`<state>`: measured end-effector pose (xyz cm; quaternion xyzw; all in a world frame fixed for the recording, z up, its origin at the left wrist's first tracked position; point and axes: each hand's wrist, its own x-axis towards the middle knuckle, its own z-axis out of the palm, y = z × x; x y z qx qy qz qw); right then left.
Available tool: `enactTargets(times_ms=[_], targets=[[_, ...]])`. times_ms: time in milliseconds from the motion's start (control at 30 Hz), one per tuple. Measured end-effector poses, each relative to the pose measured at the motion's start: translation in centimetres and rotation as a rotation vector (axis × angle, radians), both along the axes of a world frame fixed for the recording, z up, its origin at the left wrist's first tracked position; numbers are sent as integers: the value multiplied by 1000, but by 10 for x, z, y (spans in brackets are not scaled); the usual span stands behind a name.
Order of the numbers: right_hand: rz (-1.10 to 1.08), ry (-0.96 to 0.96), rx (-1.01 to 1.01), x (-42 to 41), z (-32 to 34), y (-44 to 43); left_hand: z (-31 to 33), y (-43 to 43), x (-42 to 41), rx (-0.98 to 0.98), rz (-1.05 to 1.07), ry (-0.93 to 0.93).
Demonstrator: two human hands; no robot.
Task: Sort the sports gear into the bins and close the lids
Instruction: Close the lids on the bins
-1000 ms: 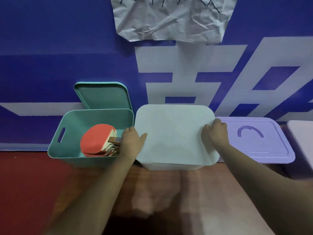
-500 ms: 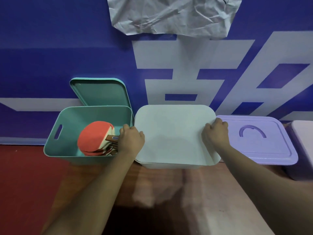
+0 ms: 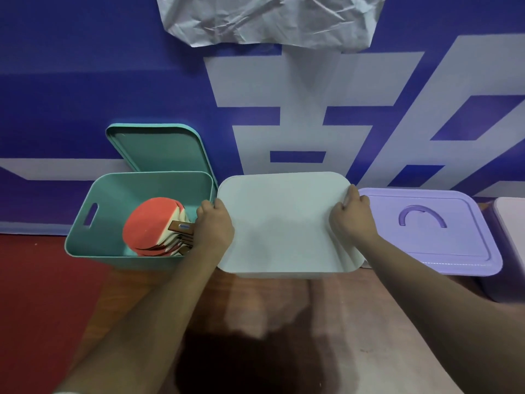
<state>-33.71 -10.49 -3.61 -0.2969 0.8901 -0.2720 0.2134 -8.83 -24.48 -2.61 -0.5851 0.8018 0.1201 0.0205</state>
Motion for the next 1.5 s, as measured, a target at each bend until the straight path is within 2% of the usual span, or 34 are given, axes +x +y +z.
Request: enactTargets(times_ms=[133, 333, 467, 767, 933, 1267, 1500], targets=[[-5, 32, -30, 0, -6, -3, -8, 1, -7, -56, -42, -18], [-48, 48, -120, 1, -11, -3, -15, -18, -19, -164, -8, 156], [-98, 127, -84, -2, -20, -9, -15, -29, -27, -155, 10, 160], [-132, 163, 40, -15, -26, -9, -19, -24, -42, -46, 13, 180], [-116, 147, -5, -19, -21, -12, -21, -30, -40, -30, 11, 283], [-209, 124, -146, -18, -19, -18, -22, -49, -37, -99, -41, 316], [-10, 107, -89, -27, -25, -30, -33, -68, -43, -72, -197, 255]])
